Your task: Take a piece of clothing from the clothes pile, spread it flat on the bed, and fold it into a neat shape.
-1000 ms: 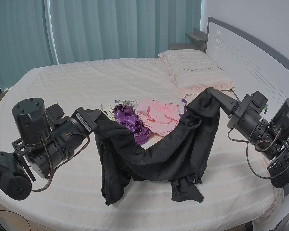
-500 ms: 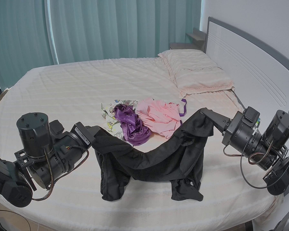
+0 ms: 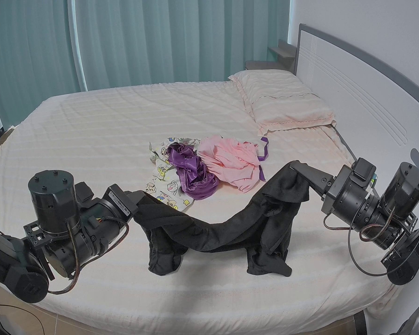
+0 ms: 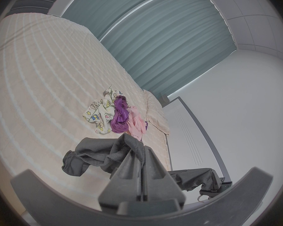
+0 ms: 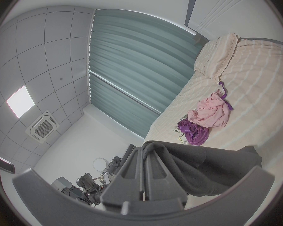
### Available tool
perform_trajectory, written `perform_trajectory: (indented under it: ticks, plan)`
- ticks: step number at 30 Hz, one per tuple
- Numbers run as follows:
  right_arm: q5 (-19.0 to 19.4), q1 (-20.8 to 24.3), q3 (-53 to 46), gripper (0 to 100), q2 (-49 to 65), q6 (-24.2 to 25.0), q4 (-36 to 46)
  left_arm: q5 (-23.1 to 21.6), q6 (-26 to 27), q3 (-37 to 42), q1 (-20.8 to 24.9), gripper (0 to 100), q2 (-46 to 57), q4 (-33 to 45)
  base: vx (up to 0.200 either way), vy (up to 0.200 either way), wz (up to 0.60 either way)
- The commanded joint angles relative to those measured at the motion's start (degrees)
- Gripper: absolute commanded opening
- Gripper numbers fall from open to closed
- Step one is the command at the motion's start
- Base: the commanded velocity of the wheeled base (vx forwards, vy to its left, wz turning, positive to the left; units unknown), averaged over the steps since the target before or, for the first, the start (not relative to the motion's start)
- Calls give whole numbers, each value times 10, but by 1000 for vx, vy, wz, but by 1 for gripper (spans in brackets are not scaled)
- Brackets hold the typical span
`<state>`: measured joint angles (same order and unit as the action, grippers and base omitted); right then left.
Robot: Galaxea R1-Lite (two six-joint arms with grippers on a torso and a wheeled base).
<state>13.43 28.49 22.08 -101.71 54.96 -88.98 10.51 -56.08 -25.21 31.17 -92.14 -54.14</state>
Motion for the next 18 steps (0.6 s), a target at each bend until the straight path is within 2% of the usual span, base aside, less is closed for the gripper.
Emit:
perform_trajectory:
  ticks: [1,3,18]
  plan:
    - [0,1,0,0,1,0,-6,1,-2,2,-1,0,-2,0,0,0,0]
    - [0,1,0,0,2,0,-6,-5,-3,6,-10,0,2,0,0,0,0]
    - [-2,3,1,0,19,-2,-7,-8,-3,6,-20,0,17,1,0,200,0]
